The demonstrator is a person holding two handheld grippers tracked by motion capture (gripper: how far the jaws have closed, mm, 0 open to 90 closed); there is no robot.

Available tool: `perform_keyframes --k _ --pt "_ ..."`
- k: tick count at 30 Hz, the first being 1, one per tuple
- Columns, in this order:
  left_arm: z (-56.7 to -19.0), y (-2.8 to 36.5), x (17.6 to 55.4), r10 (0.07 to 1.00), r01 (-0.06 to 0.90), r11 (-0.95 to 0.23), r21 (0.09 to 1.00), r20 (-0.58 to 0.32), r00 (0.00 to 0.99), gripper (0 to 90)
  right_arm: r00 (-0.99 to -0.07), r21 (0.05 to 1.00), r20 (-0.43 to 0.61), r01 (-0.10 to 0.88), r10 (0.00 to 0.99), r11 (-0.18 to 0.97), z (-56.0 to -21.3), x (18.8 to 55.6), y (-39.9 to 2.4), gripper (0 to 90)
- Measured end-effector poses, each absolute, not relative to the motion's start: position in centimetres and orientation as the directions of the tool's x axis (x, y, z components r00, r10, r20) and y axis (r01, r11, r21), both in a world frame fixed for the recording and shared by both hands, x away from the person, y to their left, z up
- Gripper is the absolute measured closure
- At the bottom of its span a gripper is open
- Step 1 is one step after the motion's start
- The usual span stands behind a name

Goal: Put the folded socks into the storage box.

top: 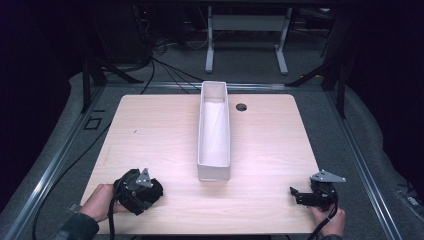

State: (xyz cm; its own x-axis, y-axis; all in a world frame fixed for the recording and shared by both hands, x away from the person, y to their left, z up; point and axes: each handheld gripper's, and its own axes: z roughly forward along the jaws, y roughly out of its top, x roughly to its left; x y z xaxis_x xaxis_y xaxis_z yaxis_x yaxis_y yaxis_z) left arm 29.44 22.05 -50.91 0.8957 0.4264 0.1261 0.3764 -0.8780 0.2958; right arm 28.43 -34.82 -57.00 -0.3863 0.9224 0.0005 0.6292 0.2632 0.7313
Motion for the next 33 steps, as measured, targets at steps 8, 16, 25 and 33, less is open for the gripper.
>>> perform_keyframes --k 8,16,25,33 --pt "-51.9 22.0 30.0 0.424 0.385 -0.884 0.265 0.107 0.899 41.4 -0.384 0.732 0.005 0.63 0.923 0.259 -57.0 28.4 -34.8 10.3" --pt "-51.9 21.5 30.8 0.393 0.369 -0.907 0.202 0.095 0.915 47.7 -0.383 0.733 0.005 0.63 0.924 0.257 -57.0 28.4 -34.8 10.8" --pt "-51.9 20.5 31.2 0.376 0.362 -0.924 0.127 0.112 0.92 53.5 -0.378 0.734 0.004 0.629 0.926 0.254 -57.0 28.4 -34.8 10.9" --pt "-51.8 21.1 31.9 0.395 0.381 -0.912 0.151 0.072 0.916 61.4 -0.378 0.734 0.004 0.63 0.926 0.253 -57.0 28.4 -34.8 10.9"
